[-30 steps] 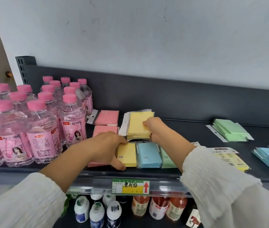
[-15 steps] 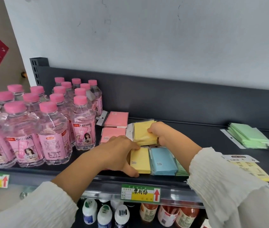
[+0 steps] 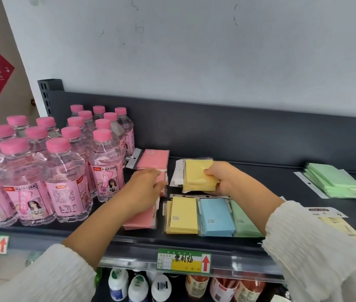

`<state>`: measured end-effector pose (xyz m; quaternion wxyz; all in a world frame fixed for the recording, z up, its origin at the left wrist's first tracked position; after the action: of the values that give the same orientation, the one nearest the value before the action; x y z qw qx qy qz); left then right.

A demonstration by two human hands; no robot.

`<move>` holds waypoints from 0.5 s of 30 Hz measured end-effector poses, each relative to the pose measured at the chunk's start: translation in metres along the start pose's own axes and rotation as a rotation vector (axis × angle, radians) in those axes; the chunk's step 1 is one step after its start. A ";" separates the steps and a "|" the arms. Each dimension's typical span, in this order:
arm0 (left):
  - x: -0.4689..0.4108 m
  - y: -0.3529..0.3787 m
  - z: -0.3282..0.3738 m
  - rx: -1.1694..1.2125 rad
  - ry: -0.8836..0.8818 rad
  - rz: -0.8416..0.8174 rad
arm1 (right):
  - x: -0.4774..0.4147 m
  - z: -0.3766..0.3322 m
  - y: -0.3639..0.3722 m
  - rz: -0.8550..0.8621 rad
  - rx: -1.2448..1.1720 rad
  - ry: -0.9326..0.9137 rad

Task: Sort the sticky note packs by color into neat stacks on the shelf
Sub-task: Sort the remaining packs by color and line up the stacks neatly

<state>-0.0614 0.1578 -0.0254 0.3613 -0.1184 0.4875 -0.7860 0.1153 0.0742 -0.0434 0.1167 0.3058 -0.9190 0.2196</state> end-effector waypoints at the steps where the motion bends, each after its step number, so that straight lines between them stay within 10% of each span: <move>1: -0.004 0.005 -0.007 -0.040 -0.039 -0.020 | -0.001 0.002 -0.001 -0.003 -0.056 0.024; 15: -0.011 0.018 -0.020 -0.195 -0.046 -0.107 | 0.002 -0.007 0.023 -0.007 0.224 -0.058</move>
<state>-0.0563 0.1740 -0.0488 0.3169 -0.1969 0.5464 -0.7498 0.0997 0.0927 -0.0444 0.0559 0.3265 -0.8906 0.3117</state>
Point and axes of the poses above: each hand's wrist, its own x-axis away from the middle knuckle, its own y-axis out of the palm, z = x × y, the point moved 8 cm from there along -x, towards the middle knuckle, and after that the axes turned 6 degrees about z, right-handed, at the moved point
